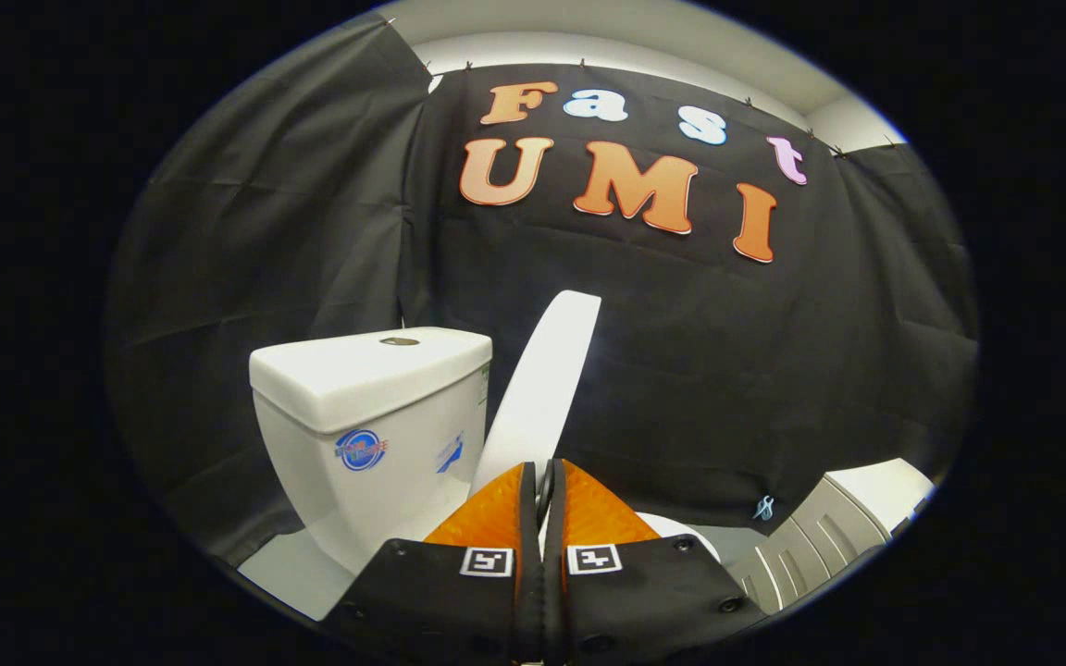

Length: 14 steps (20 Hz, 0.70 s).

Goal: Open the toilet lid.

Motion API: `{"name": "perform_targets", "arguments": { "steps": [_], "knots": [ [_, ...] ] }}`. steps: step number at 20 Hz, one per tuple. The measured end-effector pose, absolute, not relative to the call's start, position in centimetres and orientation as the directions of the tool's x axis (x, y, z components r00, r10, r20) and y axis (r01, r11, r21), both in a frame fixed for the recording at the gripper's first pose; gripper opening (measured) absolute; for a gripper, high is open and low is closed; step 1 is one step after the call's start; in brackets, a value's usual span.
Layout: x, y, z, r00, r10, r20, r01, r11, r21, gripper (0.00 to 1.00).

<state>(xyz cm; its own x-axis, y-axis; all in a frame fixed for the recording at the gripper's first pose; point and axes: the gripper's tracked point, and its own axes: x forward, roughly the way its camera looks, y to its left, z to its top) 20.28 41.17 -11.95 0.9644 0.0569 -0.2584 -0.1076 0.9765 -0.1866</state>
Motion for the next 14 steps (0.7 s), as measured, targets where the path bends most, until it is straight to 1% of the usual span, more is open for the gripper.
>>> {"name": "perform_targets", "arguments": {
  "steps": [10,14],
  "knots": [
    [21.3,48.0,-11.7,0.956,0.151,-0.252,-0.208,0.954,-0.217,0.08],
    [21.7,49.9,-11.7,0.951,0.166,-0.26,-0.23,0.944,-0.237,0.08]
  ]
}}
